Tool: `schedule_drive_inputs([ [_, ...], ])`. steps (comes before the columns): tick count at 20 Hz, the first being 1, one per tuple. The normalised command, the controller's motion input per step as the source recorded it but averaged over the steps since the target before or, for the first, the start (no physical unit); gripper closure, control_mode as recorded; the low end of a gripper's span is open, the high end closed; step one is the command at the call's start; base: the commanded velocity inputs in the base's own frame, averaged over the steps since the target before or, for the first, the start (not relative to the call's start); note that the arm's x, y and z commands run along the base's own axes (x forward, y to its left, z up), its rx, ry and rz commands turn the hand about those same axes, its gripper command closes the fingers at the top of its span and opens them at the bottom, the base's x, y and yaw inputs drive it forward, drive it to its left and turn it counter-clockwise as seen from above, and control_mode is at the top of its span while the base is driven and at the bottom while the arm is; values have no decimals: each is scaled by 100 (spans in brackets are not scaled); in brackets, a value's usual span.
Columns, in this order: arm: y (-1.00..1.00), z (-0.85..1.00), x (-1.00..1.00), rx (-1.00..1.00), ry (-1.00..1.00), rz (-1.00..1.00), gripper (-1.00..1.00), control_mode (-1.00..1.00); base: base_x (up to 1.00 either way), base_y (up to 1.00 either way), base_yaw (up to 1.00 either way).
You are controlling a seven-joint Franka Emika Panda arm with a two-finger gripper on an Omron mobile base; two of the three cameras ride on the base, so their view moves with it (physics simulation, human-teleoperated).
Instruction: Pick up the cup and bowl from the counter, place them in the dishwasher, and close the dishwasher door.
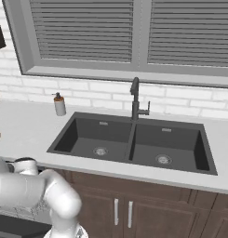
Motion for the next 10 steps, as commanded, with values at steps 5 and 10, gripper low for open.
schedule_drive_inputs([
  [5,0,100,-64,11,-3,0,-100,-100,0,0,0],
  [10,0,100,-53,13,3,0,-100,-100,0,0,0],
])
